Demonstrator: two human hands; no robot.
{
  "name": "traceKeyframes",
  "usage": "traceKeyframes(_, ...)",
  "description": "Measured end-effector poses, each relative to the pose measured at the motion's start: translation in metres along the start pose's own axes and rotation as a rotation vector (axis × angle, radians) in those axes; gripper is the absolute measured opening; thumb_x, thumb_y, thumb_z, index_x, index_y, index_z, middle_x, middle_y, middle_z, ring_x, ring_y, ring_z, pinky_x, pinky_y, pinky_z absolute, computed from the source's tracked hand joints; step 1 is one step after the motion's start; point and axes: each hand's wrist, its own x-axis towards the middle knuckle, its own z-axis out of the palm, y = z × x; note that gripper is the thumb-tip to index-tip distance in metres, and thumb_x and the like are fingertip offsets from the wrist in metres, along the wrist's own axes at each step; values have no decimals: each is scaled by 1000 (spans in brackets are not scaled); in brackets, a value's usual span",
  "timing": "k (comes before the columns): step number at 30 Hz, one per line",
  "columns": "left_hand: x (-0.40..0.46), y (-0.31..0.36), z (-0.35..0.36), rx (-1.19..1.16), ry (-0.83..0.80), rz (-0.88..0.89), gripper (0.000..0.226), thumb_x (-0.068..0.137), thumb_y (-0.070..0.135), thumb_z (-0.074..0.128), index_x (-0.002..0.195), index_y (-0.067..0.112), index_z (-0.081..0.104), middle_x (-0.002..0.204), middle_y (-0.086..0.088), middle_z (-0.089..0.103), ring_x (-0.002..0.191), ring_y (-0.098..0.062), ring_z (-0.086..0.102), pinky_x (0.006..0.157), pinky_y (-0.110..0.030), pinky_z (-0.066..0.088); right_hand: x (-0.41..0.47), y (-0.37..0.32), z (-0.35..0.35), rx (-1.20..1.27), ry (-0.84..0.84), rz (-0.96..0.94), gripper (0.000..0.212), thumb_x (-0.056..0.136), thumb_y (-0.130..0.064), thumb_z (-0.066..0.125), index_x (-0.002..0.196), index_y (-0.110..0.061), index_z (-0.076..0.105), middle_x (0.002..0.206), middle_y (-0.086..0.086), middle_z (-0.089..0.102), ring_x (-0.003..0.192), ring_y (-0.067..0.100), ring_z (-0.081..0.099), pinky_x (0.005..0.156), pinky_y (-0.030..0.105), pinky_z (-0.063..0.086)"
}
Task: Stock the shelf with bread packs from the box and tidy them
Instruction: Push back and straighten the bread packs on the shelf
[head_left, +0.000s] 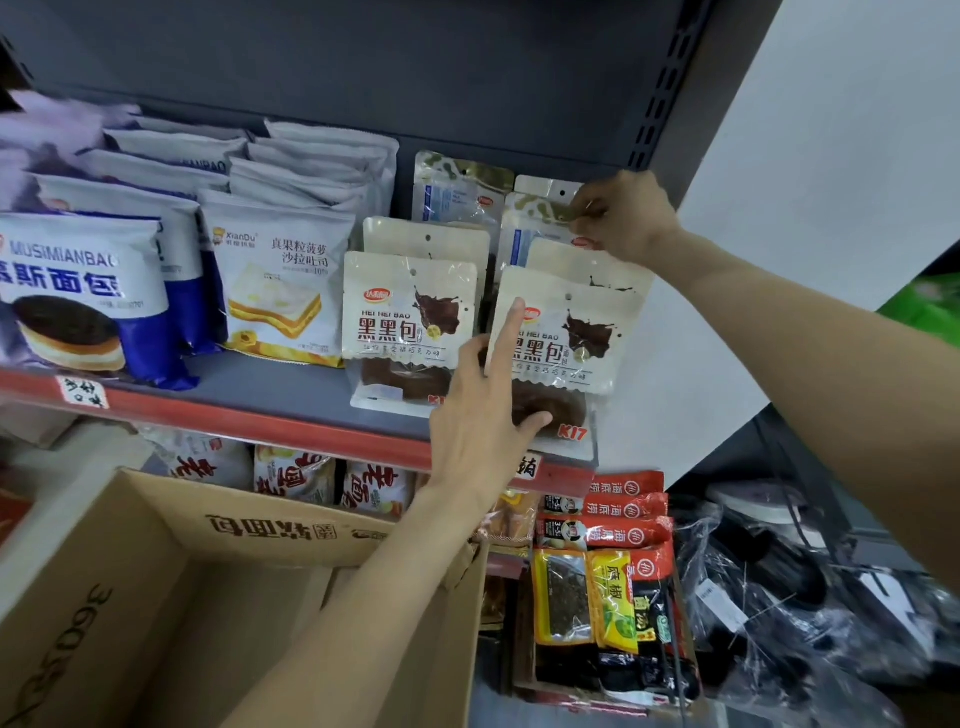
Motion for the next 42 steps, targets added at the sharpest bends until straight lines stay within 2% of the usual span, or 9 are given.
traceKeyframes(4,3,6,4,57,13,-45,103,82,42,69,149,37,-9,151,-8,26,108,-26,60,72,-35,54,-4,2,-5,59,-66,63,27,95,-30,49,111,-19,67,108,4,66,96,21,60,81,28,47)
traceKeyframes(7,0,11,6,17,12,-39,102,84,32,69,149,34,-9,158,-10,7,118,-28,55,77,-36,55,-39,6,-20,236,100,74,33,99,-36,41,116,-16,61,98,1,60,93,16,52,77,23,38)
traceKeyframes(12,-15,7,1,-52,131,64,94,80,12,72,151,25,13,158,-12,7,141,-30,23,93,-38,52,-138,20,3,751,228,154,51,95,-38,50,141,-25,33,140,-5,40,124,9,43,102,29,39)
traceKeyframes(15,-21,-14,-2,47,236,77,101,71,23,78,148,29,13,155,-9,7,141,-31,13,111,-51,28,-164,29,40,757,18,60,97,74,-55,68,147,-34,7,151,-20,9,140,3,14,114,35,21)
traceKeyframes(18,-20,-37,-9,66,149,-117,125,63,47,81,144,40,-14,156,-10,-13,144,-37,-9,113,-58,2,-160,37,68,687,-62,25,117,56,-54,80,144,-38,5,156,-8,-1,146,15,-4,119,45,12)
traceKeyframes(31,17,-43,-1,269,138,-200,131,57,70,72,147,32,-14,158,-17,-11,144,-38,-13,105,-72,-3,-132,25,92,639,16,0,75,70,-24,82,132,-18,42,134,4,47,129,20,41,109,43,36)
traceKeyframes(37,9,-53,-2,220,191,-54,115,59,60,78,148,35,9,158,-18,0,145,-36,-6,105,-67,-7,-141,23,91,692,31,53,74,72,-16,80,133,-18,37,126,-8,52,120,11,48,97,19,41)
traceKeyframes(39,6,-60,-5,167,211,-16,107,63,55,79,147,35,16,158,-18,2,145,-36,-5,107,-66,-3,-143,26,85,696,-23,67,71,74,-12,78,133,-16,38,118,-15,52,111,3,49,86,1,38)
traceKeyframes(42,5,-73,-12,153,216,46,105,63,48,81,147,34,19,157,-18,0,144,-38,-6,110,-69,8,-141,34,73,750,-114,72,71,76,-5,76,134,-15,36,120,-13,53,97,-18,52,74,-3,38)
